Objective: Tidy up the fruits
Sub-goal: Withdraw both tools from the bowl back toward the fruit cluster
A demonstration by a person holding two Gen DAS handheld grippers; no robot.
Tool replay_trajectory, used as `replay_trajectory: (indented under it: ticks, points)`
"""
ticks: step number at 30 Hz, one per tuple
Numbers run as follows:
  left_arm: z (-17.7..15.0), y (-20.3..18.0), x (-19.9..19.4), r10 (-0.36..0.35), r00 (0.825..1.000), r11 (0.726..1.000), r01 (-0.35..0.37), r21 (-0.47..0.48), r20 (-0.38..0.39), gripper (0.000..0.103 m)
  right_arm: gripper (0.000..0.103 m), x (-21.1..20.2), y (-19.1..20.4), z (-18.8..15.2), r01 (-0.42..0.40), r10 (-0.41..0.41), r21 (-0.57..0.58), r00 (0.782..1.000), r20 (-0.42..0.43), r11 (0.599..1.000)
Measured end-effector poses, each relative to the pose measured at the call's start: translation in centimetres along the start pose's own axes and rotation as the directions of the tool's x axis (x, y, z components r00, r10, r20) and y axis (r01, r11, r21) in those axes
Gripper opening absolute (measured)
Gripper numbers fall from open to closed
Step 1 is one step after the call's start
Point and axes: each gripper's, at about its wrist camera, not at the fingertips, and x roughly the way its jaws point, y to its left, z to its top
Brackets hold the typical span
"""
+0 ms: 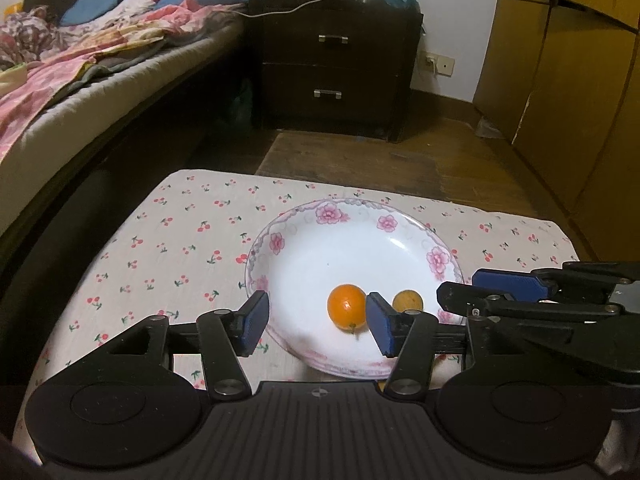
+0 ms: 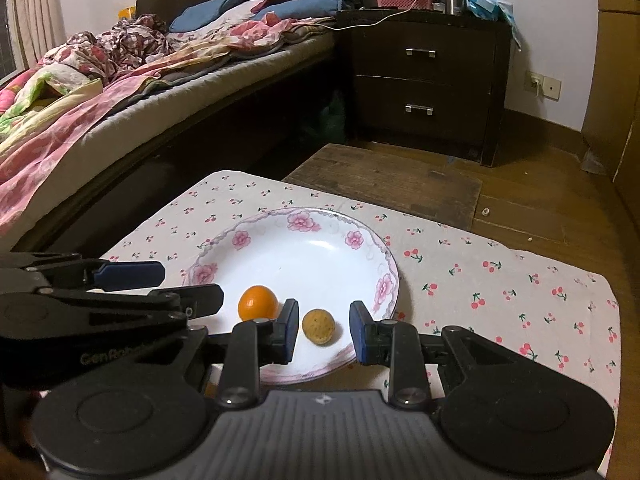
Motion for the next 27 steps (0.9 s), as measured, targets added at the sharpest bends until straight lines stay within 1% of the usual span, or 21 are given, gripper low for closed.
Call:
replay_trajectory:
  ticks: [10,27]
  points:
    - [-1.3,0.1,-1.6,-0.010,1.000,1.000,0.010,-0.009,-0.004,0.062,0.035,-1.8,1.0,-1.3,-0.003,0.003,0.003,1.000,-0.008,1.000]
    - [-3.2,0.5,-3.4,-0.017,0.999,1.000,0.017,-0.023,-0.031,0.062,0.035,-3.4,2.2,-3.0,-0.017,0.018,0.029,0.999,-0.040,0.999]
